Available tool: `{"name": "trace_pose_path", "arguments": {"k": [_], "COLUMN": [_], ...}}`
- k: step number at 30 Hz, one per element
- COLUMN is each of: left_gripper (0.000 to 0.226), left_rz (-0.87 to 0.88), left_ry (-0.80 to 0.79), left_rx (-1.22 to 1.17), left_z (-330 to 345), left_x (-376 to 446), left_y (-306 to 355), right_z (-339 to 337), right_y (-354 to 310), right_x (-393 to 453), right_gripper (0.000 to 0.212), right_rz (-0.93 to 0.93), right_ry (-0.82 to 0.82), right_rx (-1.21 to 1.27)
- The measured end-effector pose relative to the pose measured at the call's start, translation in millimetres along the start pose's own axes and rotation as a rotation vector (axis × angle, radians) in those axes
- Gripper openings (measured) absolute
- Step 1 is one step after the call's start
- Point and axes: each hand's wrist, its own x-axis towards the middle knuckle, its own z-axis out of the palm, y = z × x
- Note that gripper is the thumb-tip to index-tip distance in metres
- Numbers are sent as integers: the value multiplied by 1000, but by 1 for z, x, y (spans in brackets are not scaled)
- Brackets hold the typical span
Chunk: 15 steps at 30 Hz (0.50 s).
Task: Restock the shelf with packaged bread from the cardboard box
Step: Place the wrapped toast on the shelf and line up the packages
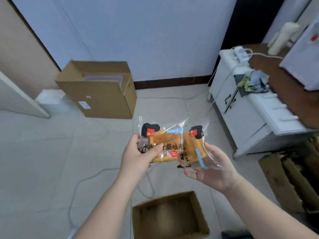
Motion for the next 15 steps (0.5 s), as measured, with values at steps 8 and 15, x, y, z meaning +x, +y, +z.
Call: {"name": "trace_pose_path", "arguments": {"k": [8, 15], "left_gripper": [25, 34], "left_rz": [342, 427], "left_ry": [-160, -421], "left_rx": [-31, -206], "left_z": [33, 58], "left_x": [-63, -125], "left_y": [205, 281], "right_z": [116, 164], "right_y": [-114, -117], "right_x": [-166, -279], "right_gripper": [90, 98], "right_rz": [-429, -817], "right_ry": [-27, 32], "right_rx": [-40, -281]}}
